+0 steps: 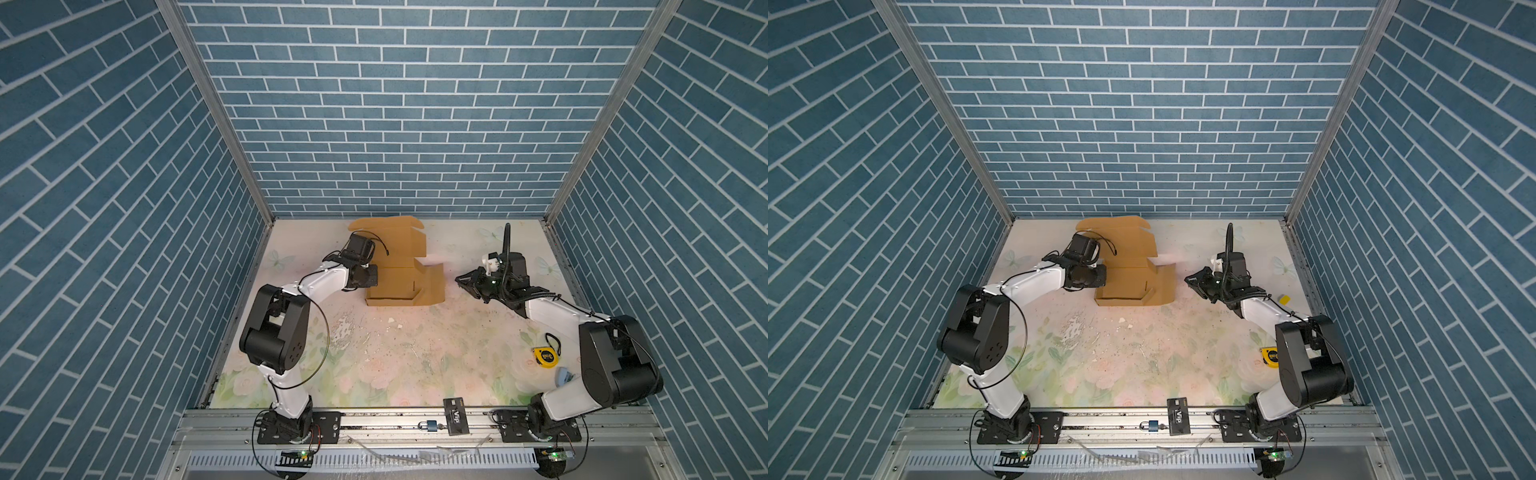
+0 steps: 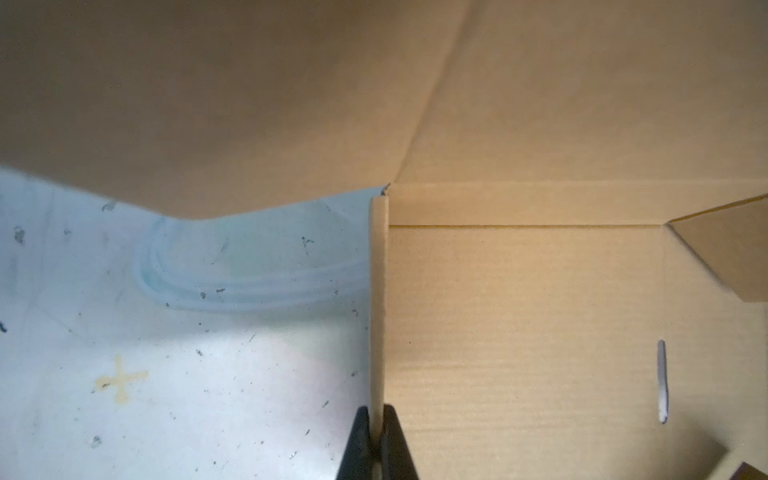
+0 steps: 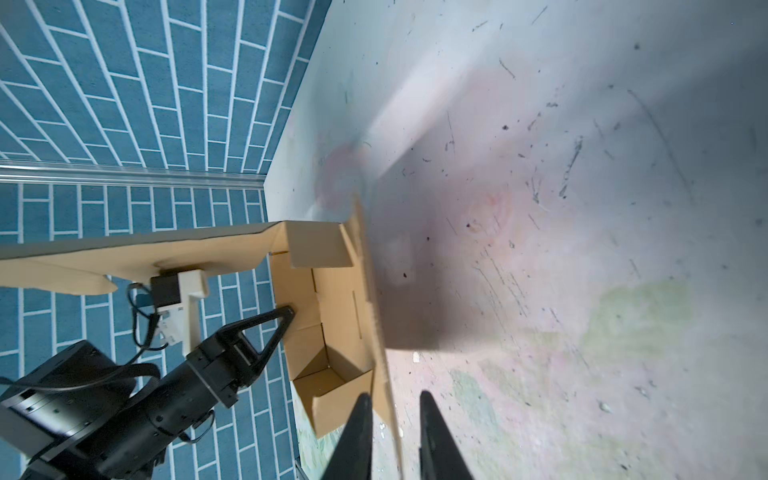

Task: Fold the paper box
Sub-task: 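Lift the right gripper away from the box while the left gripper keeps holding, then pinch the box side wall nearest the right gripper with the right gripper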

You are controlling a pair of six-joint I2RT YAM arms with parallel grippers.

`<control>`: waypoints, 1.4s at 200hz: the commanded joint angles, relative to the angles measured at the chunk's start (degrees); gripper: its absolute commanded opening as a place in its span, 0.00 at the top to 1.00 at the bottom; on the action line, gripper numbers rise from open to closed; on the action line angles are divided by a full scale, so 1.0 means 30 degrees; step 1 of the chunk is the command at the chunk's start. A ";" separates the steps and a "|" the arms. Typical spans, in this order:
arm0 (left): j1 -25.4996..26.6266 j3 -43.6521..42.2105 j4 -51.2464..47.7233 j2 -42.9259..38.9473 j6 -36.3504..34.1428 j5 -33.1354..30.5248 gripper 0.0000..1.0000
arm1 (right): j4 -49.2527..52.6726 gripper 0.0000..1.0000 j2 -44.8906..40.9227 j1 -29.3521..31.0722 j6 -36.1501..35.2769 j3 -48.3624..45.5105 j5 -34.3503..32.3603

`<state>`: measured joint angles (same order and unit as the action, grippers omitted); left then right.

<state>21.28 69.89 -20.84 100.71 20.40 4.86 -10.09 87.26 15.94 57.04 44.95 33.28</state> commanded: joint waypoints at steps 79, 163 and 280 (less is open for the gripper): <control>-0.0355 -0.0402 0.1088 -0.0015 0.0193 0.2425 1.00 | -0.5506 0.63 0.2968 0.0431 0.2034 -0.0136 0.3284; -0.0061 -0.0034 0.0441 0.0837 -0.0363 0.1747 1.00 | -0.7825 0.62 0.3446 0.0881 0.3152 -0.0788 0.4091; 0.0400 -0.0238 0.0865 0.1077 -0.0342 0.1871 1.00 | -0.9051 0.62 0.5601 0.2151 0.3514 -0.0184 0.4641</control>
<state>21.71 69.45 -18.96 103.98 19.51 9.72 -35.22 101.65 20.71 66.26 43.22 45.89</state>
